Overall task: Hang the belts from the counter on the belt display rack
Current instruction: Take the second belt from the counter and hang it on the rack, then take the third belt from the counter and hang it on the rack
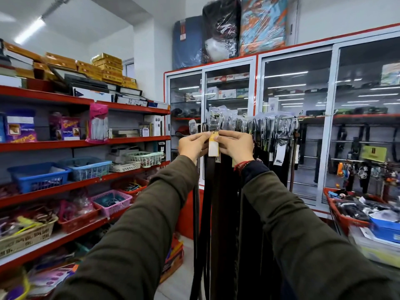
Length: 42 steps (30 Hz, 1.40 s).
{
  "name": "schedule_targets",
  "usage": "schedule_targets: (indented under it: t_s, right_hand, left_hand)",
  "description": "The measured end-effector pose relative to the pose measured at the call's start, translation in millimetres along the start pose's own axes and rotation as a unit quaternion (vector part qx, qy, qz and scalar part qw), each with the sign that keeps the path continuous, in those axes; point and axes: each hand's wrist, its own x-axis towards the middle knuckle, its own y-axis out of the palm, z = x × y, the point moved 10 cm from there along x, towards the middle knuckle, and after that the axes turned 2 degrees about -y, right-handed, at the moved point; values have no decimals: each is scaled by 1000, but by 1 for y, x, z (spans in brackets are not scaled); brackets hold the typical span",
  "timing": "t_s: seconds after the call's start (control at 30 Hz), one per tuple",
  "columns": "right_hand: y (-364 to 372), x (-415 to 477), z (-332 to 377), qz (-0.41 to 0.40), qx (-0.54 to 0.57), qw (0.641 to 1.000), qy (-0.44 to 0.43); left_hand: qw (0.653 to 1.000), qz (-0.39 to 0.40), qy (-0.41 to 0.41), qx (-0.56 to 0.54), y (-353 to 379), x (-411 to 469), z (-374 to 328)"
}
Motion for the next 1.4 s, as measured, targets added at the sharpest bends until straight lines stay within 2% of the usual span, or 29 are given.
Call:
schedule_targets:
  t_s: [0.1,0.17,0.27,0.37,0.47,0.6,0.7,0.8,1.0,1.07,1.23,1.3,1.4]
  right_hand:
    - [-4,3,-6,-1,-28,1000,-3]
    - [-7,3,-5,0,-95,994,-46]
    - [-12,-14,3,-11,-254,956,-150]
    - [-28,-38,-8,-27,-302,931,-202]
    - [-55,-60,-25,-50,-340,910,-234]
    - [-103,-90,-46,-112,-413,873,-234]
    - [-148,-112,-67,-149,-473,844,-205]
    - [-196,-139,-89,-168,-514,825,-164]
    - [-306,-197,-131,-206,-574,791,-46]
    - [-349,-220,-142,-228,-596,770,0]
    - [-432,-277,-161,-273,-610,736,112]
    - [-469,-305,-161,-299,-610,718,153]
    - [-510,-340,-162,-335,-587,709,200]
  left_hand:
    - [1000,-1,-1,15,2,3,10]
    - [999,-7,20,36,2,7,17]
    - [993,-18,79,88,3,5,29]
    - [975,-53,153,153,7,-22,39]
    - [959,-57,218,172,18,-55,57]
    - [921,-28,279,270,39,-91,92]
    - [888,21,297,350,63,-118,125]
    - [869,83,296,388,89,-143,169]
    - [866,161,242,406,135,-192,260]
    - [863,200,220,408,161,-214,291]
    - [848,283,172,413,208,-260,353]
    - [828,341,148,420,236,-287,380]
    - [778,438,119,435,274,-322,417]
